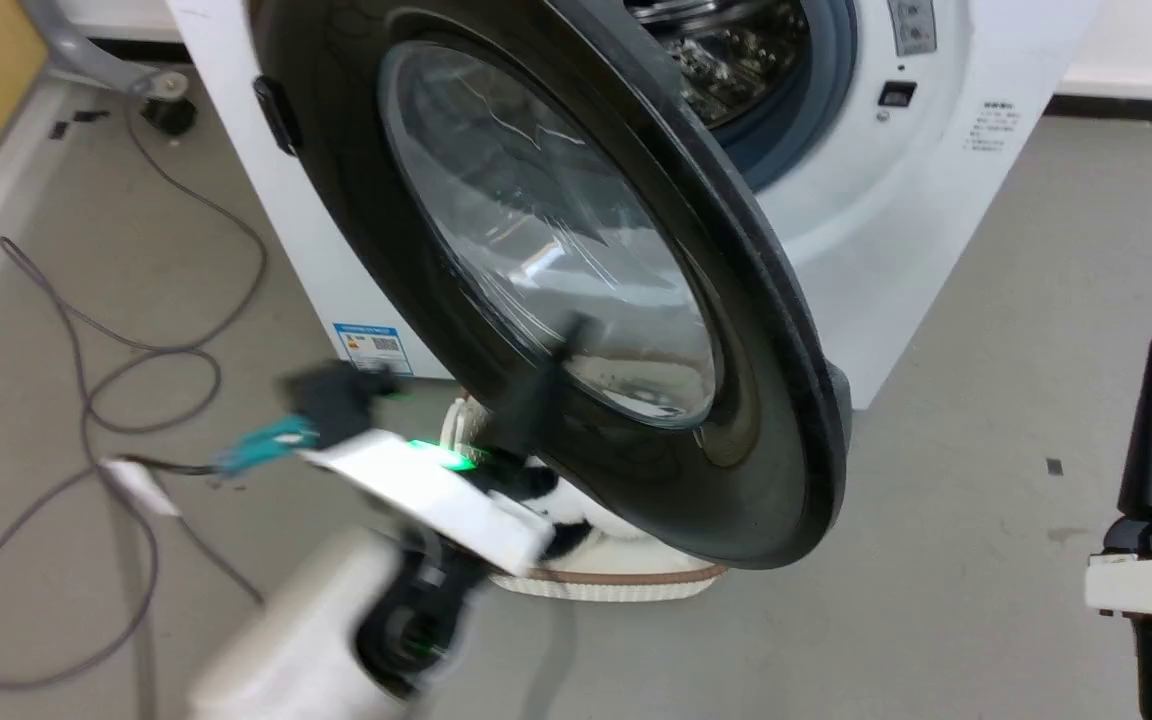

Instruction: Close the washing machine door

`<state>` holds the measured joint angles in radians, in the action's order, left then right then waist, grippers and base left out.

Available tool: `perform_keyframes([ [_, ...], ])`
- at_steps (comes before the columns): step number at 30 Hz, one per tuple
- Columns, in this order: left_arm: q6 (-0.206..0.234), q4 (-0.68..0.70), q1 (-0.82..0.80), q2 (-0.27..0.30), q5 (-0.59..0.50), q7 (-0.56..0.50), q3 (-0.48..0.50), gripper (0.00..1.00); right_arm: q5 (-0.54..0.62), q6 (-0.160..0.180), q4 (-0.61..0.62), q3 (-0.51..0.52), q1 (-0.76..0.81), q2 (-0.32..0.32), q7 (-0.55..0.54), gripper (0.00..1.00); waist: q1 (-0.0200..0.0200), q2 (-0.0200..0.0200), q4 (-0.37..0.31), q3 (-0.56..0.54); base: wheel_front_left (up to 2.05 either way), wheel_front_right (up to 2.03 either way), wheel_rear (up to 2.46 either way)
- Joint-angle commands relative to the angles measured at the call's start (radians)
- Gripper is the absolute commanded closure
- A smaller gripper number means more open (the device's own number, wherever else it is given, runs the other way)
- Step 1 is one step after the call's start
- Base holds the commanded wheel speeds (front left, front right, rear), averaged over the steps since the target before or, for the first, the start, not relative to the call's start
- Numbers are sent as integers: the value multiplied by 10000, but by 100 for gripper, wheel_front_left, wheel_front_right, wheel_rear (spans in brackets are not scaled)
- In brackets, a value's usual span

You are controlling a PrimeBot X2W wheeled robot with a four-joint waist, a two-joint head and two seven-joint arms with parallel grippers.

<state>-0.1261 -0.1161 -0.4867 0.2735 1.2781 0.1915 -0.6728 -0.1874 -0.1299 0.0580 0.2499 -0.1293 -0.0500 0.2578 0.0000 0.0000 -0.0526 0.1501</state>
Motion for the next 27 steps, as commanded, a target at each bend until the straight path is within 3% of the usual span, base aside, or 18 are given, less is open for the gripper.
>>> perform_keyframes([
  [1, -46, -425, -245, 263, -601, 409, 190, 100, 12, -8, -25, 49, 105, -3, 40, 0, 0, 0, 119, -137, 0, 0, 0],
  [3, 64, -998, -364, 308, -1665, 671, 949, 100, 15, -8, -14, 149, 177, -3, 40, 0, 0, 0, 226, -241, 0, 0, 0],
  [6, 945, -828, -325, -88, -4207, 696, 3061, 100, 14, -8, 20, 287, 263, -3, 40, 0, 0, 0, 368, -304, 0, 0, 0],
  [9, 1806, -137, 138, -505, -6743, 699, 4453, 100, 35, -8, 39, 321, 317, -3, 40, 0, 0, 0, 460, -346, 0, 0, 0],
  [14, 3091, 720, 1070, -825, -9793, 701, 5732, 100, 71, -8, 104, 301, 379, -3, 40, 0, 0, 0, 553, -396, 0, 0, 0],
  [18, 3483, 1308, 1862, -948, -11101, 701, 6198, 100, 158, -8, 141, 231, 437, -3, 40, 0, 0, 0, 594, -416, 0, 0, 0],
  [19, 3484, 1406, 2098, -973, -11332, 702, 6216, 62, 168, -8, 139, 229, 450, -3, 40, 0, 0, 0, 605, -423, 0, 0, 0],
  [20, 3433, 1500, 2314, -1037, -11444, 702, 6235, 0, 171, -8, 120, 222, 467, -3, 40, 0, 0, 0, 616, -436, 0, 0, 0],
  [27, 2881, 1477, 3557, -1318, -11866, 702, 6407, 0, 183, -8, -160, 76, 586, -3, 40, 0, 0, 0, 728, -516, 0, 0, 0],
])
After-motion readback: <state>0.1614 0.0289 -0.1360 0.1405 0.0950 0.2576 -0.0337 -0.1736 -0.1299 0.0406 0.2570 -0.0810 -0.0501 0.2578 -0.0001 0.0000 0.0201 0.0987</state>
